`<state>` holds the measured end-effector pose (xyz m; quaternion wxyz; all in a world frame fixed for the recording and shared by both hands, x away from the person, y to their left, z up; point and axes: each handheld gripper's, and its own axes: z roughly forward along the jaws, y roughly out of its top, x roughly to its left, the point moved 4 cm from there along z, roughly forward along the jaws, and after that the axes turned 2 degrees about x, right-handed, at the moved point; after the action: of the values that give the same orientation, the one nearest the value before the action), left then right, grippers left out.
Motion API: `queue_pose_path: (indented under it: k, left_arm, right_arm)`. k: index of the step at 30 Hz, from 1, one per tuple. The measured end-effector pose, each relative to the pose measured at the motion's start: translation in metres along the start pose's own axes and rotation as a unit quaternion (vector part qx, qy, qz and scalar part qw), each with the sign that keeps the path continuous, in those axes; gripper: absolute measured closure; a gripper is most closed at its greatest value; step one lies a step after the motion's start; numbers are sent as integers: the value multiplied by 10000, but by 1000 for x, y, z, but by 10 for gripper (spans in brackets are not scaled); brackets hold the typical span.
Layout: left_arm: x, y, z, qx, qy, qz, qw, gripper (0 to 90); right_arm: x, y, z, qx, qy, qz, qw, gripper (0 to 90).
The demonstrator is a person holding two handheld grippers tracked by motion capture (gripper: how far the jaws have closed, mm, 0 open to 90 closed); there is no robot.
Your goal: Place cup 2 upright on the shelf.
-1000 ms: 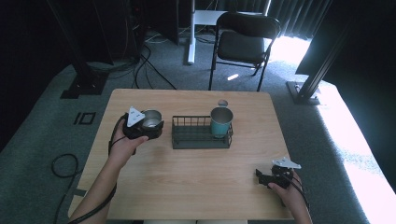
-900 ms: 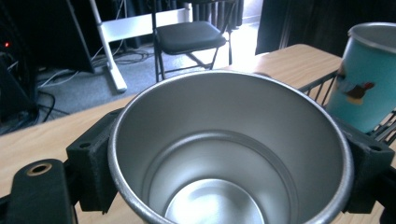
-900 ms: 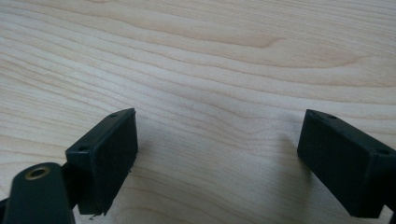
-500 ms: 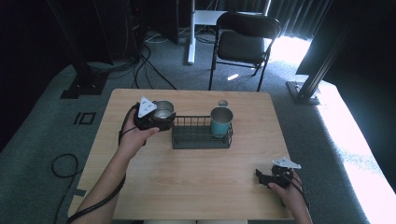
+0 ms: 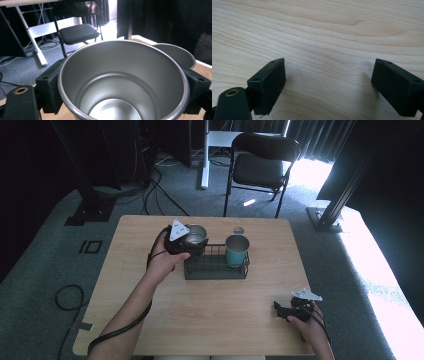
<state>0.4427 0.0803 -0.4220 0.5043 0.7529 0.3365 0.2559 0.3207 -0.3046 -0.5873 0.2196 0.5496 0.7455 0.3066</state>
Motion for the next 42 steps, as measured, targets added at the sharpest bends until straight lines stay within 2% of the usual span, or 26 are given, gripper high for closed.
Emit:
queue_pose_path:
  k: [11,17,20,23,29,38,42]
  left_arm:
    - [-14,-12,24,42,-148,-101,9998,147]
    - [-18,-22,33,87,-164,-257,9995,146]
    - [-19,-28,38,122,-94,-254,9996,146]
    - [-19,-32,41,37,-49,-372,9993,147]
    - [-18,-33,48,-57,-7,-450,9990,147]
    - [-16,-34,58,-16,-17,-515,9987,148]
    - [-17,-38,60,70,-7,-467,9989,147]
  right_arm:
    - [0,0,0,-1,1,0,10000,118]
    - [0,0,0,1,1,-4,10000,118]
    - [0,0,0,0,1,-2,10000,118]
    - [0,0,0,-1,1,-4,10000,118]
    - [0,0,0,-1,1,-3,10000,118]
    - [0,0,0,-2,3,-5,10000,119]
    - [0,0,0,-6,5,-12,10000,120]
